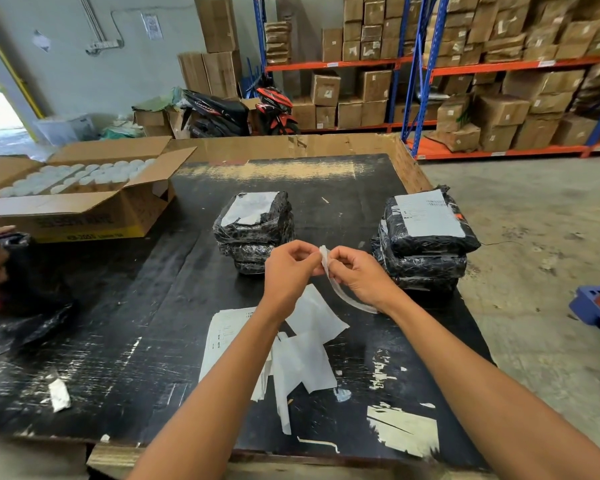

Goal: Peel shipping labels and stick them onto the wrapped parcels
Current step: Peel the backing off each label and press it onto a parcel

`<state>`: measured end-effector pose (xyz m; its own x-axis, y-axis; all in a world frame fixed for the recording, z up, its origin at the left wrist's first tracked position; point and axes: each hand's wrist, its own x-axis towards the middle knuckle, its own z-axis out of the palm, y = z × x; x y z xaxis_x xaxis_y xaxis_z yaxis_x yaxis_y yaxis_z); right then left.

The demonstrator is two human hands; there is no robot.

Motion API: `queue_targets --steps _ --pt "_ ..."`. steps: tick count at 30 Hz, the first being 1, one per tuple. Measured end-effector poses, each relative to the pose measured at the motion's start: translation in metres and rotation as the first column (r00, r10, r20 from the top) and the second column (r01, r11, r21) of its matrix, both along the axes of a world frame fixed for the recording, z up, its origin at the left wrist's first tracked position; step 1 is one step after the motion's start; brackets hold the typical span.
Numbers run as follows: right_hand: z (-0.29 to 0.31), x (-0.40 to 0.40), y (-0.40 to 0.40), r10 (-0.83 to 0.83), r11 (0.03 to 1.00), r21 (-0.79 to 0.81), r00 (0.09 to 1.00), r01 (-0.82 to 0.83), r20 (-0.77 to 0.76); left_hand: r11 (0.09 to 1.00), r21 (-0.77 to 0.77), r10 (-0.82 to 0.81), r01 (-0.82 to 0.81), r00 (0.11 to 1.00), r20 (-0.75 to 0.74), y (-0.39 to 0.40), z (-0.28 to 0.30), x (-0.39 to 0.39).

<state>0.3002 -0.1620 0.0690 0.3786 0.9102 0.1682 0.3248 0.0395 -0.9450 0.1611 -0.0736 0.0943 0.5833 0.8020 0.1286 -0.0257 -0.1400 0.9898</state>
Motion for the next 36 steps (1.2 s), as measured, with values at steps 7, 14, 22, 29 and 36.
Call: queue_targets --steps 7,14,22,29,36 --pt "-0.006 0.0 0.003 -0.115 0.993 -0.004 0.99 0.115 -0.081 0.811 -0.579 0.096 0.083 0.958 0.271 0.001 -0.003 -0.001" --pt "-0.004 -0.008 0.007 -0.121 0.987 0.08 0.972 0.14 -0.2 0.93 -0.358 0.005 0.085 0.97 0.244 0.001 -0.009 -0.002" --pt "-0.012 -0.004 0.019 -0.246 0.962 0.044 0.923 0.27 -0.297 0.825 -0.556 0.124 0.097 0.93 0.345 0.005 -0.006 -0.001" --pt "-0.031 0.004 0.026 -0.397 0.9 -0.098 0.705 0.425 -0.588 0.664 -0.742 0.299 0.097 0.874 0.383 0.023 -0.007 -0.012" --pt "-0.059 0.012 0.016 -0.716 0.643 -0.329 0.39 0.692 -0.579 0.635 -0.769 0.446 0.072 0.779 0.441 0.046 -0.002 -0.029"
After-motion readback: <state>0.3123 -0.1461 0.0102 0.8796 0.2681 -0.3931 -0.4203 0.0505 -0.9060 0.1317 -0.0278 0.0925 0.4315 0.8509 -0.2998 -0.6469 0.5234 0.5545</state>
